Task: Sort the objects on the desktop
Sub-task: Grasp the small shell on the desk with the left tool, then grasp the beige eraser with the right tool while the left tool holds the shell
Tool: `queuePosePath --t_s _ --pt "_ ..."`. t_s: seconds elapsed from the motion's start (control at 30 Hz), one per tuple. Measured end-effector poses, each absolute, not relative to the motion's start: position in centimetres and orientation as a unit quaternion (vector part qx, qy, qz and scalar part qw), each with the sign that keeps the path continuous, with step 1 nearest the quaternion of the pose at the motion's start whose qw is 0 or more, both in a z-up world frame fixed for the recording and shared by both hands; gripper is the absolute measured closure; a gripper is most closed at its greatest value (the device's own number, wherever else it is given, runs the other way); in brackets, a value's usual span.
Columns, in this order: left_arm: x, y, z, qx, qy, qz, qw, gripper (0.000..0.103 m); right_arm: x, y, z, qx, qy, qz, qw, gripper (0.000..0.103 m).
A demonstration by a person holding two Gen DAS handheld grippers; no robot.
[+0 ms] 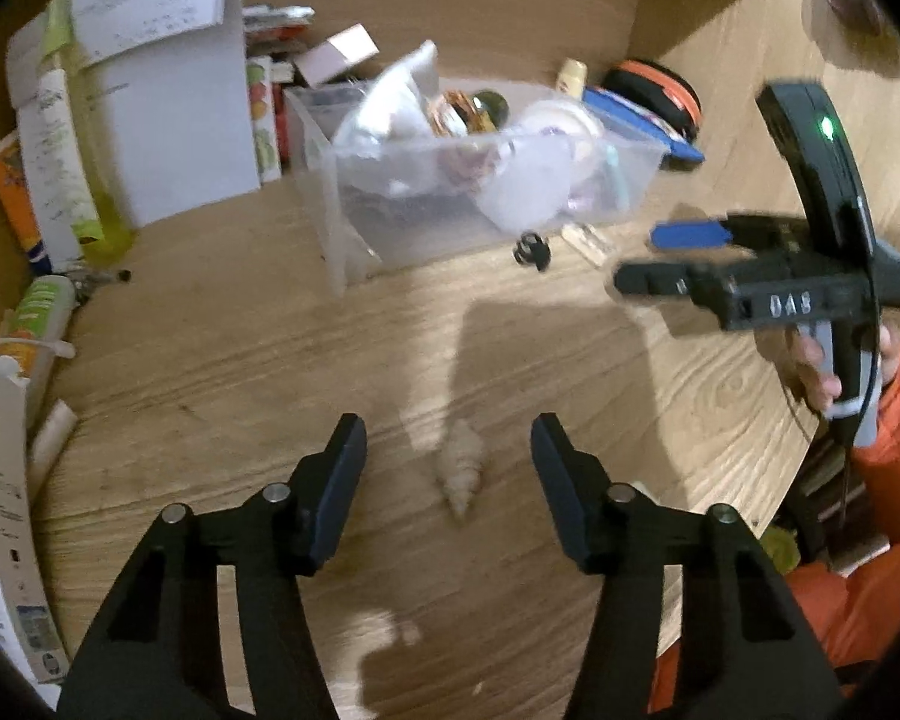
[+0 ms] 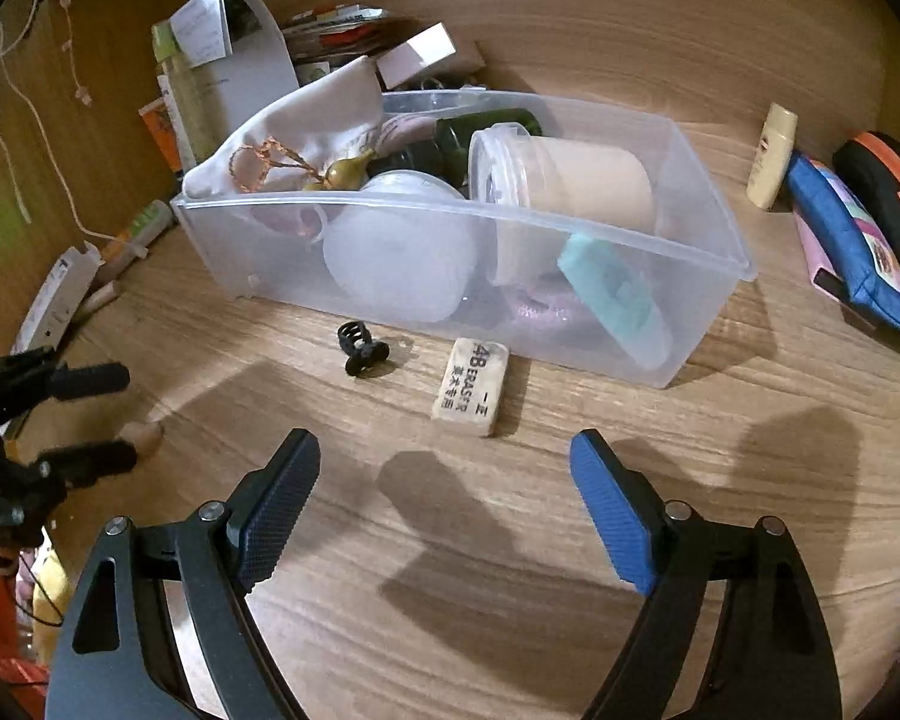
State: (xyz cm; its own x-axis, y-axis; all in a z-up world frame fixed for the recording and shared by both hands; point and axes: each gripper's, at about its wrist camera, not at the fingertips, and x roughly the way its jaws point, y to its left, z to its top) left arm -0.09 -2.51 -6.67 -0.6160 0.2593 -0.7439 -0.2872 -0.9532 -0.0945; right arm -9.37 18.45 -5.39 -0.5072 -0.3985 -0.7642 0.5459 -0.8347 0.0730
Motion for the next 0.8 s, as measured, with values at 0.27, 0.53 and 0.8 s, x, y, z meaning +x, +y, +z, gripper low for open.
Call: queuePosePath --t_s 0.27,0.53,0.8 --pt "0.1 -1.8 -7.1 -0.405 0.035 0.9 0.155 0.058 -10.6 17.8 -5.8 0.425 0.087 -0.863 0.26 0.032" --pt "0.4 -2.1 -7.3 -0.392 0.049 0.906 0.149 0.079 -11.3 17.1 -5.9 0.429 0.096 -0.863 0.251 0.054" --pt "1.0 -2.5 -7.3 -0.384 0.039 0.911 0.148 0.086 -11.1 16.1 -5.8 0.422 0.118 -0.863 0.252 0.077"
